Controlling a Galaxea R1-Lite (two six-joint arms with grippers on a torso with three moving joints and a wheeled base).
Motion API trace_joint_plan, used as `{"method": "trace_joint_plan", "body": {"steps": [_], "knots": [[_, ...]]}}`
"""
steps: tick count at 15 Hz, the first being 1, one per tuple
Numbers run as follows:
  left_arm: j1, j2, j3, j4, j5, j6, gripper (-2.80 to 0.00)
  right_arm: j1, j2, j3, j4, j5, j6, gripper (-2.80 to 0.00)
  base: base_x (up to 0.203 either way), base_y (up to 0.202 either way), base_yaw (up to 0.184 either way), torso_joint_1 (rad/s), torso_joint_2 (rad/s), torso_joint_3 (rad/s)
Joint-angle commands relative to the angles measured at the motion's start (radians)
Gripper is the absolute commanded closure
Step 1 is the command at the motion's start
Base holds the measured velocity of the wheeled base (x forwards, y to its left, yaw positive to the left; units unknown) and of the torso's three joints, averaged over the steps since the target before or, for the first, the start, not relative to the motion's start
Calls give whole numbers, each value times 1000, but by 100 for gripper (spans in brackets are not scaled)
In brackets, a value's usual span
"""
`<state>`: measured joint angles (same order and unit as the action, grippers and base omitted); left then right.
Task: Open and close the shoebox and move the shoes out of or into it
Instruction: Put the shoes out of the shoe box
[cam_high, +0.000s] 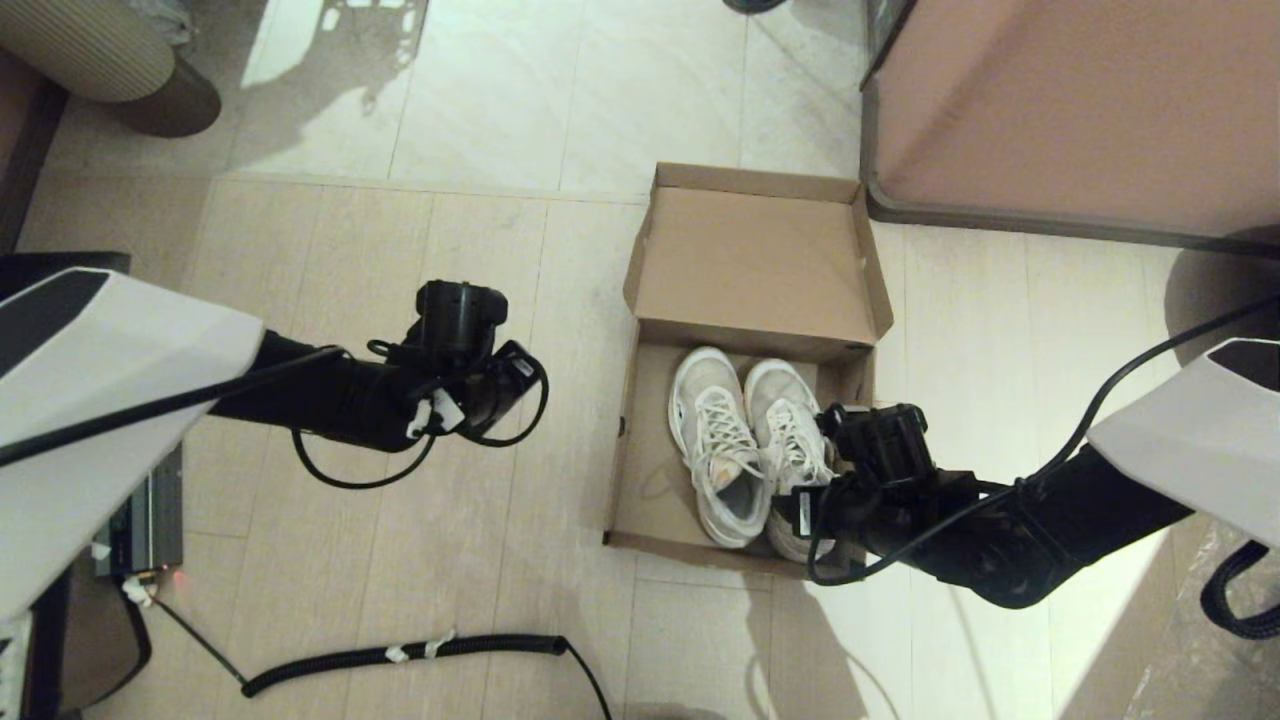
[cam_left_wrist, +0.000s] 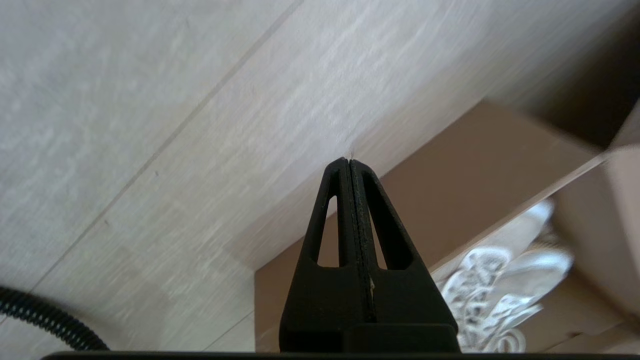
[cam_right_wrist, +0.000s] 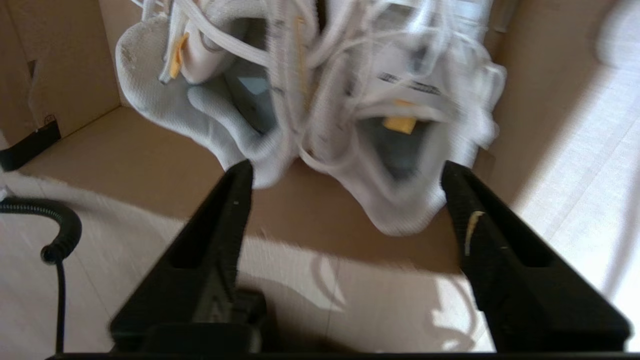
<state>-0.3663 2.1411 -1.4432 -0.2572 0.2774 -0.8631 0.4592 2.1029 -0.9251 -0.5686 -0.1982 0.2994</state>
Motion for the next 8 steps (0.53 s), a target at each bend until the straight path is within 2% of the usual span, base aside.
{"method": "trace_joint_plan", "body": {"steps": [1,8], "knots": [[7,-42,3,-1,2,-6,0,2,93,-57,-2,-9,1,-280,0,0,0,0,0,0],[58,-136,66,-5,0,-12,0,30,270,-247,2,-89,0,-280,0,0,0,0,0,0]]}}
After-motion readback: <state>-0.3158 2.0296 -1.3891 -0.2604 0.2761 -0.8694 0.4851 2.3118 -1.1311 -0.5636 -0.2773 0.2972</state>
